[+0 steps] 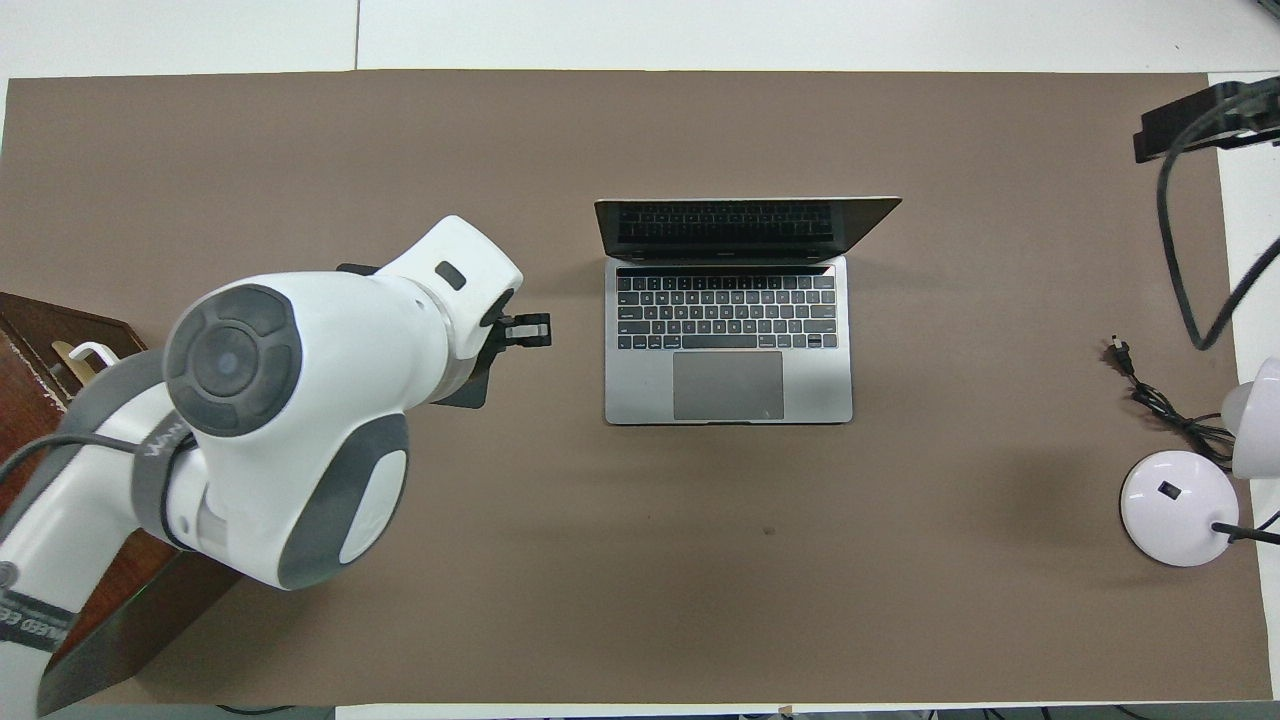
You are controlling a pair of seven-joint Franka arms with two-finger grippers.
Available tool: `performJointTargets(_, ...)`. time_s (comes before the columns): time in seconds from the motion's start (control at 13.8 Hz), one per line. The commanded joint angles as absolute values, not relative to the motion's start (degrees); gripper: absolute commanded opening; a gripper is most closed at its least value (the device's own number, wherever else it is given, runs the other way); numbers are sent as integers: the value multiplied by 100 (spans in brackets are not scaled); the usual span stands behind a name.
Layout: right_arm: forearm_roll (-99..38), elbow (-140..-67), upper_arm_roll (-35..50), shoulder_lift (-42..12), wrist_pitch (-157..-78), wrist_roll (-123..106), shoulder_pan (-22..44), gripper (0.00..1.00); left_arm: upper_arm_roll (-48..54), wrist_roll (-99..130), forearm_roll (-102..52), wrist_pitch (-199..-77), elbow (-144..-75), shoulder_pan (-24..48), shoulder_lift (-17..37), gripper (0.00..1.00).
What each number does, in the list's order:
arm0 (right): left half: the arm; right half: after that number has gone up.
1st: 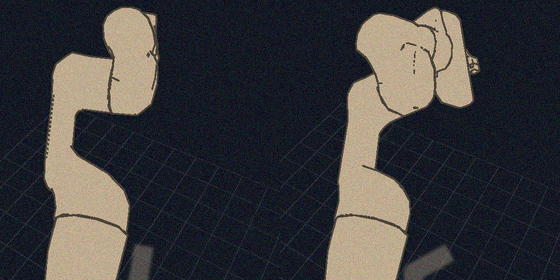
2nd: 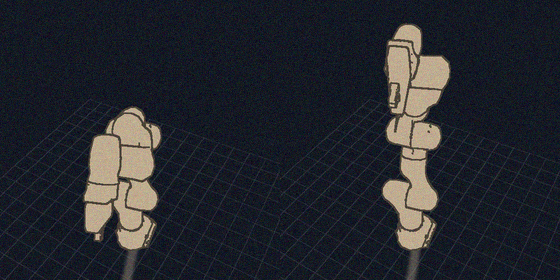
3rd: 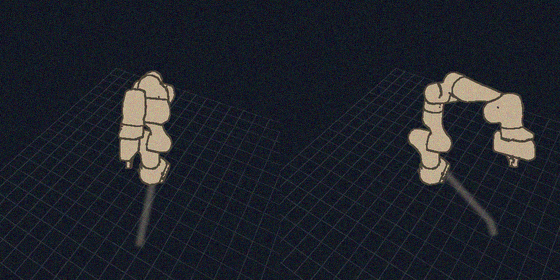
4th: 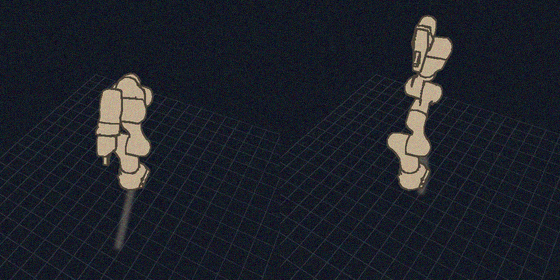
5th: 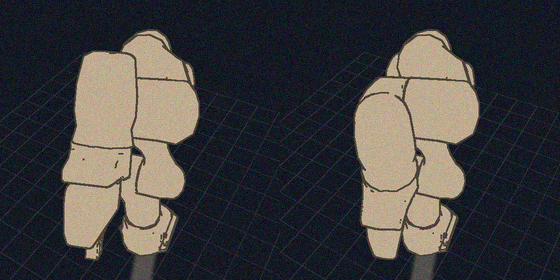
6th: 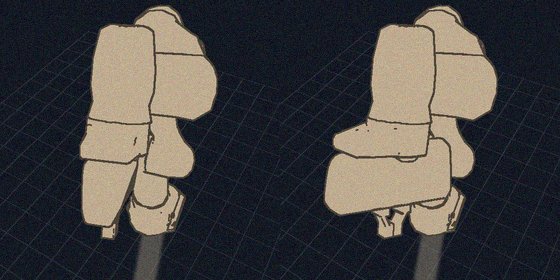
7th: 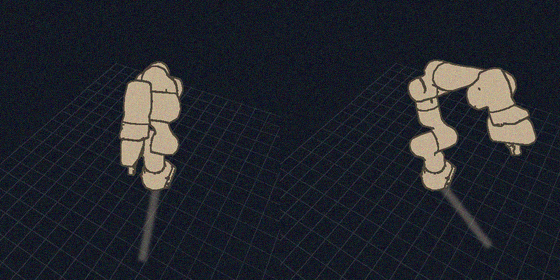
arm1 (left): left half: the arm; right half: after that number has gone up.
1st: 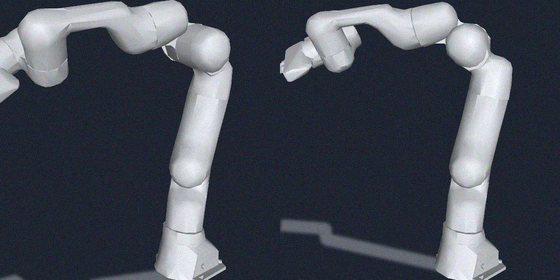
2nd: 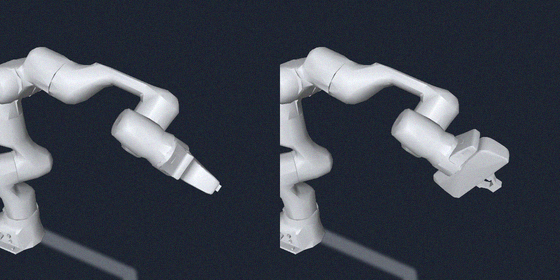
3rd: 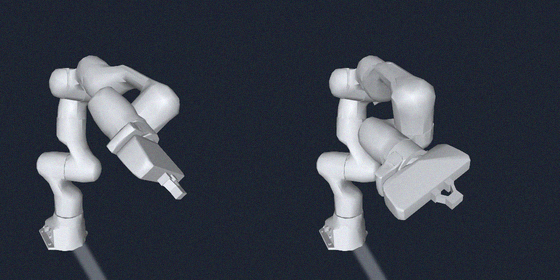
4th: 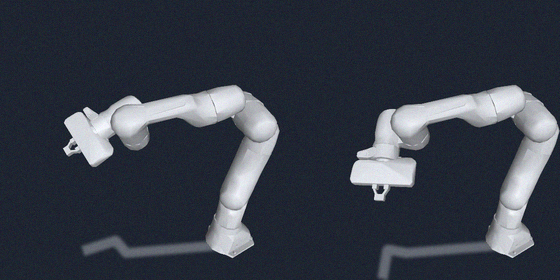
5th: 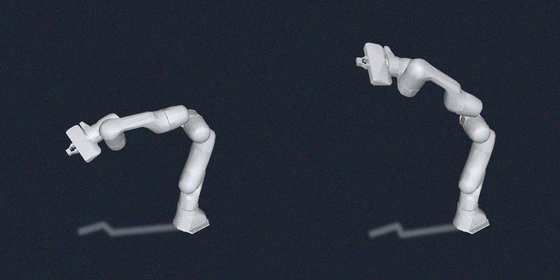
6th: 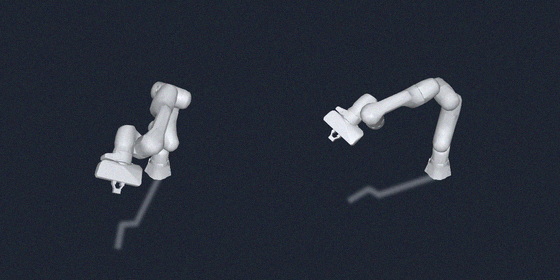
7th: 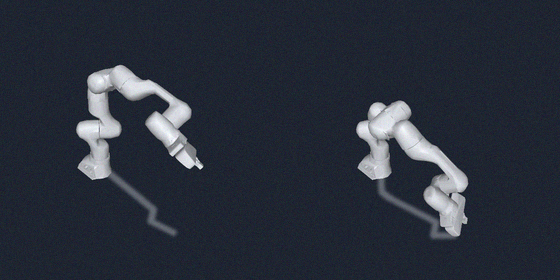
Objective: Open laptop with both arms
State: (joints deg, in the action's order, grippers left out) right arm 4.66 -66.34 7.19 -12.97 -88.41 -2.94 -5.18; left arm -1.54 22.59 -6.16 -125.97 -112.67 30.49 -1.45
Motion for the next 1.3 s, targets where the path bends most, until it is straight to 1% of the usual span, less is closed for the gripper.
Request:
performJointTargets(0.0,168,-7616,809,-653,-8833,-422,-887,100,-149,1497,-694,-11675,-11093,2673,-491,0)
performJointTargets(0.22,79,-8602,809,-37,-9148,-396,-1028,100,-149,662,-694,-10786,-10785,2199,-615,0)
performJointTargets(0.51,-430,-9455,800,438,-9290,-63,-1274,100,-141,-340,-659,-10276,-10767,1452,-913,0)
performJointTargets(0.65,-457,-9667,800,580,-9456,35,-1213,100,-141,-832,-616,-10091,-10767,1109,-993,0)
performJointTargets(0.87,-745,-9668,852,641,-9457,-43,-1178,100,-141,-1177,-519,-9941,-10775,652,-1063,0)
performJointTargets(0.94,-886,-9685,870,659,-9457,-44,-1091,100,-141,-1186,-492,-9932,-10775,537,-1072,5)
performJointTargets(1.01,-914,-9686,870,668,-9474,-27,-864,100,-141,-1178,-492,-9940,-10775,423,-1072,65)
performJointTargets(1.08,-914,-9677,870,703,-9518,26,-696,100,-141,-1178,-475,-9949,-10767,396,-1072,100)
performJointTargets(1.23,-914,-9677,879,703,-9676,114,-493,100,-141,-1108,-352,-9984,-10775,282,-1072,100)
